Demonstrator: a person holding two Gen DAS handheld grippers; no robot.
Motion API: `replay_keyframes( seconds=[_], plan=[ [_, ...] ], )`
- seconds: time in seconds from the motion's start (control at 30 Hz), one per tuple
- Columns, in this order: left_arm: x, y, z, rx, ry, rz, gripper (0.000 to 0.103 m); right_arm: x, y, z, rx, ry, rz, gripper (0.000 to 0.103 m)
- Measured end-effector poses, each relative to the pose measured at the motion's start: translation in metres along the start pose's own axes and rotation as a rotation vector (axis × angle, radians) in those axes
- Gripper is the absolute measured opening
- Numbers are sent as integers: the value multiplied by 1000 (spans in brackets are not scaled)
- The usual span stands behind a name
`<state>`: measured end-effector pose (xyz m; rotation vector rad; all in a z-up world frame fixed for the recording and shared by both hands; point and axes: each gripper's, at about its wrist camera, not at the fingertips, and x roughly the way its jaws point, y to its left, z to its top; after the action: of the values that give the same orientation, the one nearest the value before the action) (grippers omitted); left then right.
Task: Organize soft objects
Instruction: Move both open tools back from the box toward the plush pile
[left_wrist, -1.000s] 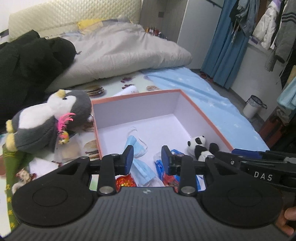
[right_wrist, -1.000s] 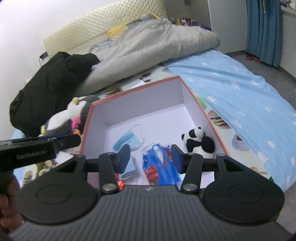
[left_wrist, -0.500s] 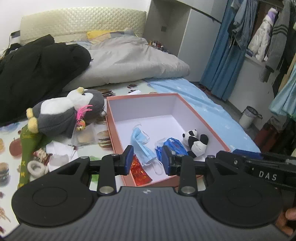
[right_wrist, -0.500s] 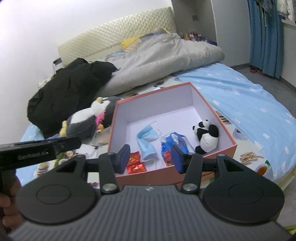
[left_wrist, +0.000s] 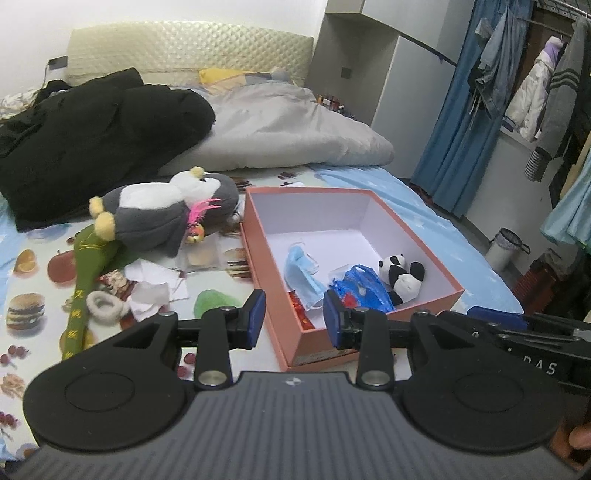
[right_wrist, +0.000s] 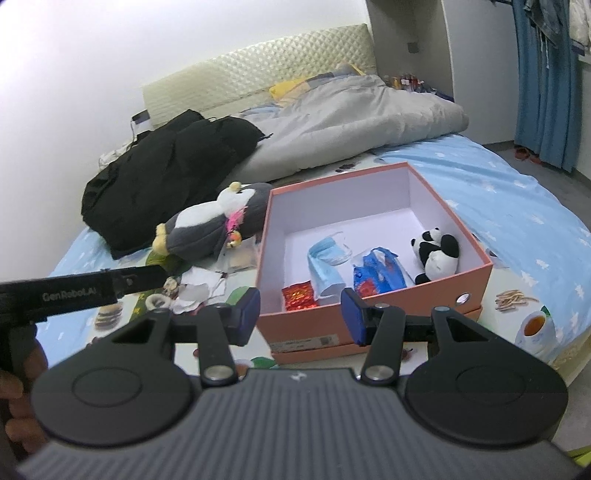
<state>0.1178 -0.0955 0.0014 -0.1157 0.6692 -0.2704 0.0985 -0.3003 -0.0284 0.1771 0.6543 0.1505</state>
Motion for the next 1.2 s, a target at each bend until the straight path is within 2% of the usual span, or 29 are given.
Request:
replay_keyframes(
  seconds=[0.23, 0.5, 0.63, 0.87, 1.2],
  plan=[
    [-27, 18, -23, -21, -15, 39, 50, -10, 24, -15, -44, -4, 41, 52],
    [-53, 43, -57, -47, -18, 118, 52, -13, 48, -34, -98, 21, 100, 52],
    [-61, 59, -69, -103, -17, 118, 52, -8, 50, -40, -109, 42, 106, 52],
    [-47, 79, -71, -129, 19, 149, 52, 13, 60, -43, -112, 84, 119, 52],
    [2, 114, -58, -134, 85, 163, 53, 61, 77, -32, -126, 121, 144, 52]
  ],
)
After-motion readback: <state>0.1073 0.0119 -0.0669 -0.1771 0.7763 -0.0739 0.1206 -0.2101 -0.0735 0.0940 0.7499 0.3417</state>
